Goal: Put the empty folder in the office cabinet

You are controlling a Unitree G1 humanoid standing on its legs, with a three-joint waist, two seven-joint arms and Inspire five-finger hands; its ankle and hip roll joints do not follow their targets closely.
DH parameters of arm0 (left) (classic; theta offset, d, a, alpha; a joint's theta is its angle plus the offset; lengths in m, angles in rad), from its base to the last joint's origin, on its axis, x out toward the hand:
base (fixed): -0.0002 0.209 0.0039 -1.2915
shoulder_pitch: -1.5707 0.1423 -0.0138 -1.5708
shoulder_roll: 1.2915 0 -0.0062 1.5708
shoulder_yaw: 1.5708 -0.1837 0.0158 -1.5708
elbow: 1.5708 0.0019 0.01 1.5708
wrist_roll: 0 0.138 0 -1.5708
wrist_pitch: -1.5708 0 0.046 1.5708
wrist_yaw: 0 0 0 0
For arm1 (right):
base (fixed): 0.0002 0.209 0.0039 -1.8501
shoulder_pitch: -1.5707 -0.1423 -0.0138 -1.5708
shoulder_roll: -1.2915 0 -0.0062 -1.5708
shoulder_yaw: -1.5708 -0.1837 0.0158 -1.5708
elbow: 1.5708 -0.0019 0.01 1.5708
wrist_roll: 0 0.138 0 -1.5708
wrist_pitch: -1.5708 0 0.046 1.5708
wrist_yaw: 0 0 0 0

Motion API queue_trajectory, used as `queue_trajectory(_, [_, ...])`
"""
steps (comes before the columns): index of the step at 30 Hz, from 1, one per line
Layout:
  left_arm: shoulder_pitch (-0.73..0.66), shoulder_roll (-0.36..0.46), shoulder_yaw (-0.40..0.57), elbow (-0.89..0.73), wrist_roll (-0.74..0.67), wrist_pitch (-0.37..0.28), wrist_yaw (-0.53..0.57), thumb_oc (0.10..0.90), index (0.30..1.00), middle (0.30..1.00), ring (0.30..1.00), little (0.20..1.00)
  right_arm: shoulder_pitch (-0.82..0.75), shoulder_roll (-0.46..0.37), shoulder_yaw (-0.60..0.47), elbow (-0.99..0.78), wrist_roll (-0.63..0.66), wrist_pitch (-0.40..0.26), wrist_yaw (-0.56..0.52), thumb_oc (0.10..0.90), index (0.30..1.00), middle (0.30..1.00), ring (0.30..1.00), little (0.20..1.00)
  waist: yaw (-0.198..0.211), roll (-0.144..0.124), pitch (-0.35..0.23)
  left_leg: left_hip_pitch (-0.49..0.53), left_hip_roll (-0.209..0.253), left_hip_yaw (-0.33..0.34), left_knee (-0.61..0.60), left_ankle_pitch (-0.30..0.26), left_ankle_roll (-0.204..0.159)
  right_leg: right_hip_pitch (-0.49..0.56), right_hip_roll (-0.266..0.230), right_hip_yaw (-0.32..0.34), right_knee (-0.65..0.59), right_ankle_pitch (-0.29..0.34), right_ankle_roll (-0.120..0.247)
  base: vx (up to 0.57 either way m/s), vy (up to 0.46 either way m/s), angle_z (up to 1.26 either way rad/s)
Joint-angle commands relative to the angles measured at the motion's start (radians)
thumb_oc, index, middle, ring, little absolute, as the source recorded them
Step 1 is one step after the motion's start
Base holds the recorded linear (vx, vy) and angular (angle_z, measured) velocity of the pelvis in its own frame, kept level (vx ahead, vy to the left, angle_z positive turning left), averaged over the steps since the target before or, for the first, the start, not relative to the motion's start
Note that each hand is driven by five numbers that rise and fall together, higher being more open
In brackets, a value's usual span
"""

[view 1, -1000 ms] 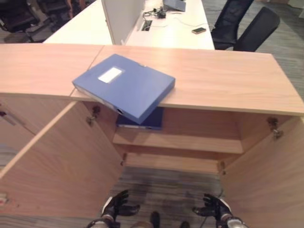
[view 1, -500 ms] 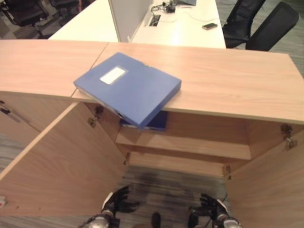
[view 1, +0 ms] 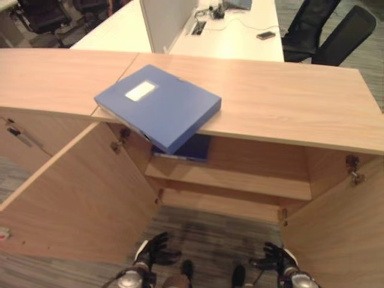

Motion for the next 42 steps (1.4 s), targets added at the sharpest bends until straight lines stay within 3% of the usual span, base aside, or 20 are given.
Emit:
queue_trajectory(1, [-0.023, 0.042, 0.031, -0.085, 0.018, -0.063, 0.004, 0.800, 0.900, 0.900, 0.900, 0.900, -0.031, -0.001, -0.018, -0.048, 0.041, -0.048, 0.002, 0.800, 0.900, 0.900, 0.900, 0.900, 0.016, -0.018, -0.033, 0.087, -0.007, 0.014, -0.135, 0.021, -0.032, 0.069, -0.015, 0.020, 0.006, -0.068, 0.076, 0.14, 0.100, 0.01])
queue_trajectory(10, [-0.014, 0.080, 0.075, -0.221, 0.093, -0.095, 0.062, 0.800, 0.900, 0.900, 0.900, 0.900, -0.022, 0.033, -0.006, -0.070, 0.037, -0.050, 0.002, 0.800, 0.900, 0.900, 0.900, 0.900, 0.033, -0.027, -0.039, 0.131, -0.027, 0.019, -0.135, -0.010, -0.022, 0.093, -0.032, 0.029, 0.006, -0.060, 0.092, 0.05, 0.056, 0.03])
queue_trajectory(12, [-0.004, 0.107, 0.127, -0.332, 0.199, -0.114, 0.136, 0.800, 0.900, 0.900, 0.900, 0.900, -0.019, 0.042, -0.009, -0.081, 0.032, -0.066, -0.009, 0.800, 0.900, 0.900, 0.900, 0.900, 0.047, -0.034, -0.039, 0.137, -0.030, 0.017, -0.135, -0.015, -0.021, 0.100, -0.039, 0.026, 0.006, -0.060, 0.097, 0.02, 0.012, 0.01])
queue_trajectory(16, [-0.002, 0.181, 0.246, -0.537, 0.560, -0.142, 0.444, 0.800, 0.900, 0.900, 0.900, 0.900, -0.008, 0.057, -0.001, -0.102, 0.031, -0.129, -0.045, 0.800, 0.900, 0.900, 0.900, 0.900, 0.070, -0.055, -0.039, 0.145, -0.031, 0.019, -0.135, -0.027, -0.023, 0.107, -0.047, 0.022, 0.006, -0.061, 0.110, 0.04, -0.004, -0.02])
queue_trajectory(21, [-0.044, 0.258, 0.317, -0.632, 0.764, -0.093, 0.587, 0.800, 0.900, 0.900, 0.900, 0.900, -0.008, 0.057, 0.025, -0.077, 0.051, -0.136, -0.042, 0.800, 0.900, 0.900, 0.900, 0.900, 0.069, -0.057, -0.041, 0.151, -0.030, 0.027, -0.135, -0.033, -0.028, 0.108, -0.051, 0.021, 0.006, -0.060, 0.117, 0.00, 0.000, -0.01])
queue_trajectory(24, [-0.060, 0.313, 0.389, -0.757, 0.856, -0.089, 0.611, 0.800, 0.900, 0.900, 0.900, 0.900, -0.001, 0.058, 0.028, -0.072, 0.054, -0.129, -0.029, 0.800, 0.900, 0.900, 0.900, 0.900, 0.060, -0.052, -0.047, 0.160, -0.029, 0.032, -0.135, -0.040, -0.029, 0.107, -0.053, 0.028, 0.006, -0.060, 0.121, 0.01, 0.001, -0.01])
queue_trajectory(30, [-0.112, 0.378, 0.440, -0.861, 0.894, -0.099, 0.610, 0.800, 0.900, 0.900, 0.900, 0.900, 0.005, 0.053, 0.033, -0.073, 0.046, -0.124, -0.019, 0.800, 0.900, 0.900, 0.900, 0.900, 0.047, -0.041, -0.054, 0.169, -0.028, 0.039, -0.135, -0.045, -0.031, 0.111, -0.053, 0.032, 0.006, -0.062, 0.124, 0.00, 0.000, 0.00])
queue_trajectory(33, [-0.127, 0.393, 0.437, -0.870, 0.894, -0.103, 0.603, 0.800, 0.900, 0.900, 0.900, 0.900, 0.004, 0.052, 0.034, -0.073, 0.044, -0.123, -0.016, 0.800, 0.900, 0.900, 0.900, 0.900, 0.045, -0.040, -0.054, 0.171, -0.027, 0.042, -0.135, -0.045, -0.032, 0.112, -0.053, 0.032, 0.006, -0.062, 0.124, 0.00, -0.007, -0.11])
queue_trajectory(37, [-0.200, 0.500, 0.393, -0.890, 0.883, -0.138, 0.547, 0.800, 0.900, 0.900, 0.900, 0.900, 0.004, 0.030, 0.042, -0.079, 0.034, -0.119, -0.001, 0.800, 0.900, 0.900, 0.900, 0.900, 0.022, -0.020, -0.059, 0.176, -0.027, 0.050, -0.135, -0.045, -0.033, 0.109, -0.054, 0.039, 0.006, -0.060, 0.128, 0.00, -0.002, -0.09])
queue_trajectory(42, [-0.236, 0.545, 0.352, -0.883, 0.822, -0.173, 0.493, 0.800, 0.900, 0.900, 0.900, 0.900, 0.007, 0.028, 0.040, -0.074, 0.038, -0.116, 0.004, 0.800, 0.900, 0.900, 0.900, 0.900, 0.002, -0.008, -0.063, 0.179, -0.027, 0.061, -0.135, -0.044, -0.034, 0.107, -0.052, 0.048, 0.006, -0.059, 0.129, 0.00, 0.002, -0.02])
